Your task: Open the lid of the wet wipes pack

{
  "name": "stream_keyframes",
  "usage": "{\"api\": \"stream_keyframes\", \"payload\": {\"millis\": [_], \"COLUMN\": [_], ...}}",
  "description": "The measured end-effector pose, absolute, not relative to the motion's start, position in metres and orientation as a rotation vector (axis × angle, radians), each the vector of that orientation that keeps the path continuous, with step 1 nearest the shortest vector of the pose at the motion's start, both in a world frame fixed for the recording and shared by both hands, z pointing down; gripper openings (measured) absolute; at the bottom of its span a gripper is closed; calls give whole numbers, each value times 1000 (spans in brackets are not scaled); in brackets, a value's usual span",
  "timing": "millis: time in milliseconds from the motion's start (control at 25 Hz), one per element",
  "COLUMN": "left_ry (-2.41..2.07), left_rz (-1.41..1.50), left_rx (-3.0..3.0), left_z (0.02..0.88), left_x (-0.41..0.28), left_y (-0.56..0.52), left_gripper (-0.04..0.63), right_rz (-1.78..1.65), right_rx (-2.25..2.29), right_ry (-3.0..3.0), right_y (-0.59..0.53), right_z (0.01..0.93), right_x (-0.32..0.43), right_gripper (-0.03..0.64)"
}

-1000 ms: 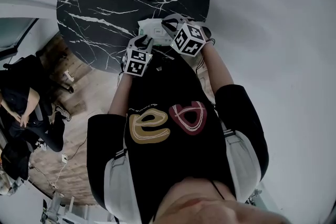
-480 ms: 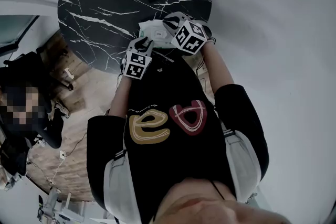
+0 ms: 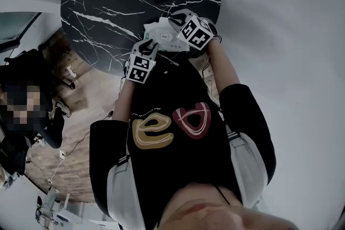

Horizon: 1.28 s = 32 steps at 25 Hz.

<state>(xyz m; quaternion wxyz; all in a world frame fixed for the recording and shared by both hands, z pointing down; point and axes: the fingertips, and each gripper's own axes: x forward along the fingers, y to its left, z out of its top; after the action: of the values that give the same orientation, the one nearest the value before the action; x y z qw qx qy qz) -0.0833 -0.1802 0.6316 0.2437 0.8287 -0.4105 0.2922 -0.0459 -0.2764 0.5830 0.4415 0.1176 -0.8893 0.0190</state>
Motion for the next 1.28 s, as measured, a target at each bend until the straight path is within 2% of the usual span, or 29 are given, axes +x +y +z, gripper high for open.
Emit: {"api": "stream_keyframes", "payload": {"millis": [960,1280], "left_ry": [-1110,-1113], "left_rz": [760,609], "left_rx": [2248,2162], "left_z": [631,623], "left_x": [-85,-91], "left_y": [-181,-182], "left_gripper": [101,84], "right_rz": [240,300], "right_rx": [431,603], "right_ry": [-2233,-2314], "right_y": [-298,-308], "right_z": [605,580], "right_x": [-40,-28], "right_gripper": [58,127]}}
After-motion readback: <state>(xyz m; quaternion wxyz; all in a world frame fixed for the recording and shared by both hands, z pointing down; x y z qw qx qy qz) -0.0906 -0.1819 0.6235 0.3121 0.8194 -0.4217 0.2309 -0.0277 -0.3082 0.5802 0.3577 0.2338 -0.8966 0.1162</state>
